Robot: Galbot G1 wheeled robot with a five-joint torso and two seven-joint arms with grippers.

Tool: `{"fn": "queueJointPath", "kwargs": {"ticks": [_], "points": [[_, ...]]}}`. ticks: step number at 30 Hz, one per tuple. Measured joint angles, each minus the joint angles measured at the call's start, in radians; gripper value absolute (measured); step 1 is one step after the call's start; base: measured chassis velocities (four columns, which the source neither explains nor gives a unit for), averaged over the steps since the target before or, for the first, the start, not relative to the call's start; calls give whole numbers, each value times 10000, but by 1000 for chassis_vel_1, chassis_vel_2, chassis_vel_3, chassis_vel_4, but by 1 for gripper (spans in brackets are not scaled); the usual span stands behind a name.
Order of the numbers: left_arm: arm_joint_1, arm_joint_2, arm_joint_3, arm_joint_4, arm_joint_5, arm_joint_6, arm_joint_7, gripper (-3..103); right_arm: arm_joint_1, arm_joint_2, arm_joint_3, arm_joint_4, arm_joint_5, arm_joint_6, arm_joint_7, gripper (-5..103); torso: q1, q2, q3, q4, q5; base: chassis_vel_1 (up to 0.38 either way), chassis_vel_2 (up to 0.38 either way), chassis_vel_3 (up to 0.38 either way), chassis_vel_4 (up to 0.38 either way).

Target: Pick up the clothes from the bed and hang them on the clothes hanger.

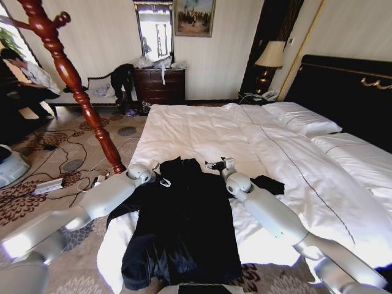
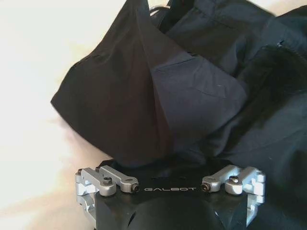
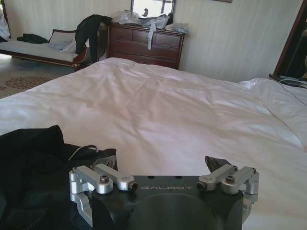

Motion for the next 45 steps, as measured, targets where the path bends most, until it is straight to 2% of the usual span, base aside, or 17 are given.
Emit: {"fn": "queueJointPath", "kwargs": {"ticks": [1, 3, 6, 7, 8, 9, 13, 15, 18, 22, 28, 34, 35, 39, 40, 42, 45], "points": [[-33, -177, 1, 216, 60, 0, 12, 103, -49, -22, 41, 33, -13, 0, -2, 100, 0, 1, 0, 1, 1, 0, 0, 0, 0], [-109, -472, 16, 556, 212, 0, 36, 95, -118, -56, 98, 102, -35, 0, -14, 100, 0, 1, 0, 0, 3, 0, 0, 0, 0], [-157, -695, 40, 824, 326, 0, 50, 90, -170, -87, 146, 158, -45, 4, -22, 100, -1, 1, -1, 0, 3, 0, 0, 0, 0], [-167, -777, 49, 905, 349, 0, 51, 80, -193, -108, 163, 190, -50, 11, -26, 100, -1, 2, -1, 1, 3, 0, 0, 0, 0], [-170, -807, 58, 927, 352, 0, 51, 80, -209, -124, 177, 210, -57, 18, -30, 100, -1, 2, -1, 1, 2, 0, 0, 0, 0], [-170, -807, 58, 927, 352, 0, 51, 80, -209, -124, 177, 210, -57, 18, -30, 100, -1, 2, -1, 1, 2, 0, 0, 0, 0], [-166, -718, 74, 748, 301, -23, 41, 64, -290, -204, 231, 284, -138, 61, -54, 100, -1, 1, 0, -3, -3, 0, 0, 0, 0], [-151, -673, 32, 664, 281, -30, -6, 64, -302, -217, 234, 284, -181, 80, -63, 100, -1, 1, 1, -4, -3, 0, 0, 0, 0], [-75, -516, -306, 356, 264, -31, -376, 55, -337, -261, 239, 284, -322, 167, -91, 100, 0, 0, 3, -6, -6, 0, 0, 0, 0], [-64, -382, -534, 64, 190, -26, -635, 53, -374, -315, 245, 285, -389, 212, -96, 100, 2, 1, 3, -2, -4, 0, 0, 0, 0], [-158, 305, -726, -1197, 353, -17, -1273, 53, -559, -470, 327, 502, -440, 241, -96, 100, 2, 1, 2, -4, -4, 0, 0, 0, 0], [-296, 1456, -914, -2688, 1577, -16, -1742, 36, -838, -665, 739, 966, -425, 274, -52, 100, 1, 1, 0, -3, -3, 0, 0, 0, 0], [-296, 1456, -914, -2688, 1577, -16, -1742, 36, -838, -665, 739, 966, -425, 274, -52, 100, 1, 1, 0, -3, -3, 0, 0, 0, 0], [-415, 2459, -1040, -3256, 2974, -14, -1790, 24, -1139, -765, 1260, 1256, -807, 794, -39, 100, 2, 1, 0, 2, -4, 0, 0, 0, 0], [-415, 2459, -1040, -3256, 2974, -14, -1790, 24, -1139, -765, 1260, 1256, -807, 794, -39, 100, 2, 1, 0, 2, -4, 0, 0, 0, 0], [-457, 2962, -1203, -3531, 3400, -14, -1789, 14, -1343, -843, 1502, 1487, -1006, 998, -40, 100, 1, 1, 0, 0, -5, 0, 0, 0, 0], [-481, 3364, -1408, -3751, 3623, -7, -1783, 7, -1537, -941, 1653, 1738, -1022, 1034, -41, 100, 1, 1, 0, -1, -1, 0, 0, 0, 0]]}}
